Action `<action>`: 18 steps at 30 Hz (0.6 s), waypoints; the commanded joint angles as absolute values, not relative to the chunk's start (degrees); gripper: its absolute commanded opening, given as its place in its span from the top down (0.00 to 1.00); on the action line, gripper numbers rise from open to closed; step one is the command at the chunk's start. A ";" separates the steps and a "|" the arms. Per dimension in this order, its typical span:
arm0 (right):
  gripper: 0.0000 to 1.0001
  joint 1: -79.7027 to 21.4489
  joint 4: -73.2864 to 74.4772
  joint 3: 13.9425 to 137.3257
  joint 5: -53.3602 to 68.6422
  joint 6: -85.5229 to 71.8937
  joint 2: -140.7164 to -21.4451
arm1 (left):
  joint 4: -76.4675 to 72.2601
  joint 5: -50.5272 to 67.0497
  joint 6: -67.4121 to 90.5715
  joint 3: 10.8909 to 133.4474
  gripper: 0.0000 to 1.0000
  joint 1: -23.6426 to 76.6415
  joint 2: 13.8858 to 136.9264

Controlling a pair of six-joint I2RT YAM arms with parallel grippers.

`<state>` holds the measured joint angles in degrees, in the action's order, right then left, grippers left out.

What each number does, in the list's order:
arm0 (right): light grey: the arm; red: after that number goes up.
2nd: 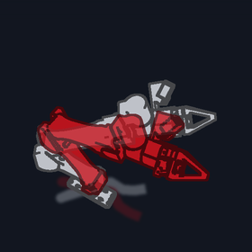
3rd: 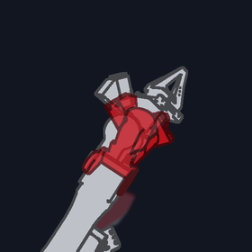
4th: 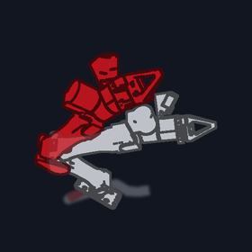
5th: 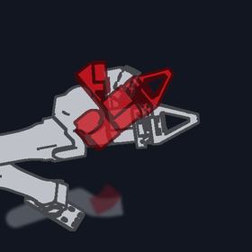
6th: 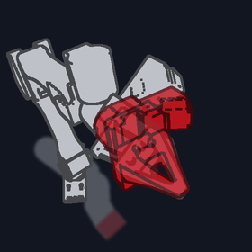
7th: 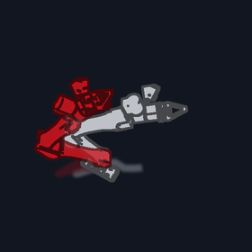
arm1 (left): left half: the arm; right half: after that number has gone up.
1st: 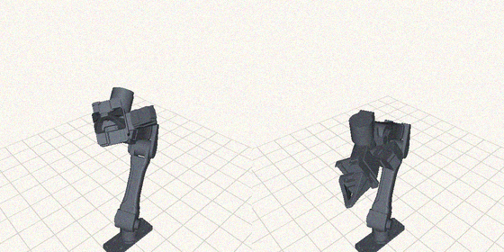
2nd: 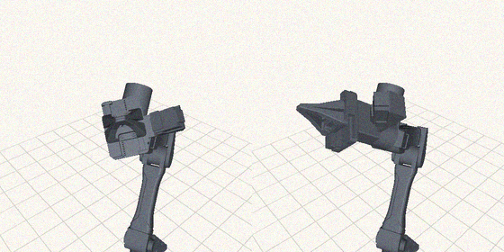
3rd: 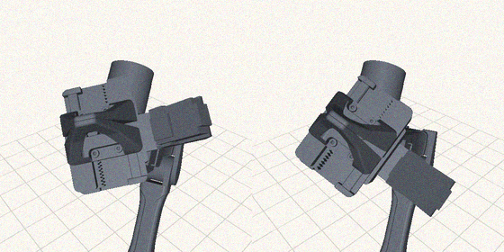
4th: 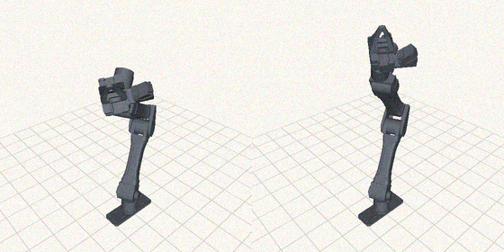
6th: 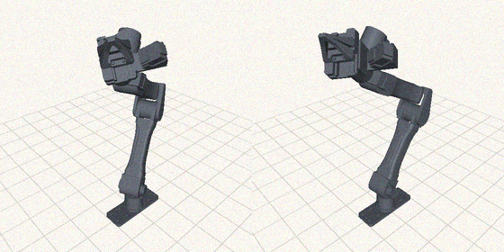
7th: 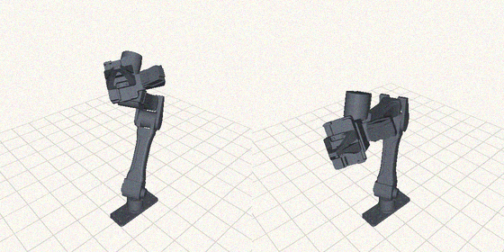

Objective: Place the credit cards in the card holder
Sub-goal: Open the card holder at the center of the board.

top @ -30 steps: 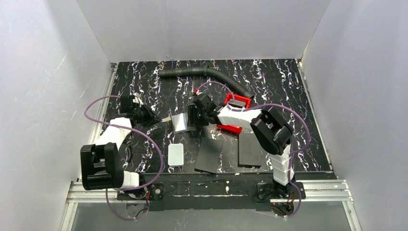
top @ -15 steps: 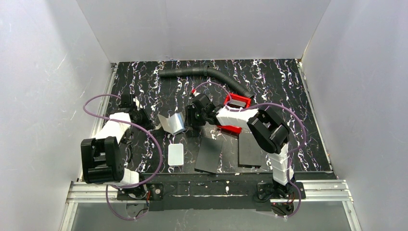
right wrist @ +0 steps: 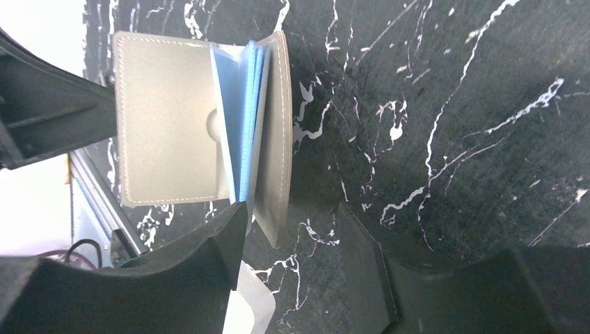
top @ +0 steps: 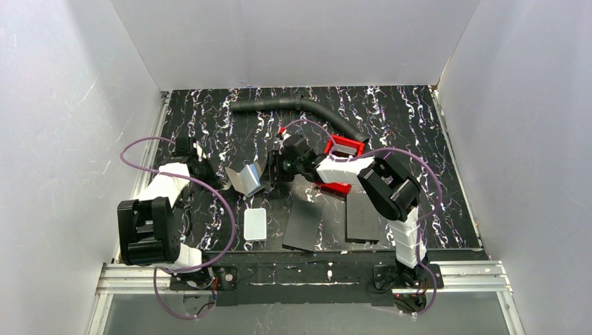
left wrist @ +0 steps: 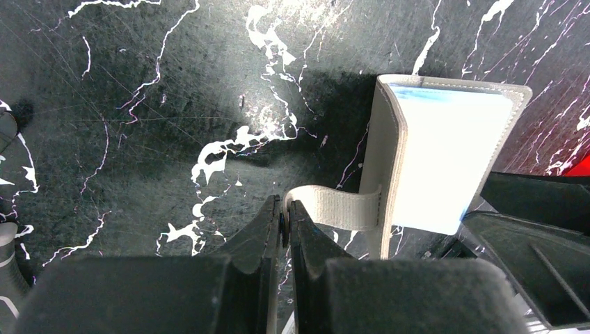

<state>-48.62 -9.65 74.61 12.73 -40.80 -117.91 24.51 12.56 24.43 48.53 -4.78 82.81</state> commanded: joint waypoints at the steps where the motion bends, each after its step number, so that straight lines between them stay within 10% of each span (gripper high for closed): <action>1: 0.39 -47.81 -14.55 76.19 17.08 -42.63 -117.22 | 26.18 12.51 23.73 48.77 1.00 -4.40 82.54; 18: 0.25 -46.52 -16.06 79.01 20.14 -43.91 -119.08 | 26.39 11.54 23.25 48.78 1.00 -3.58 81.28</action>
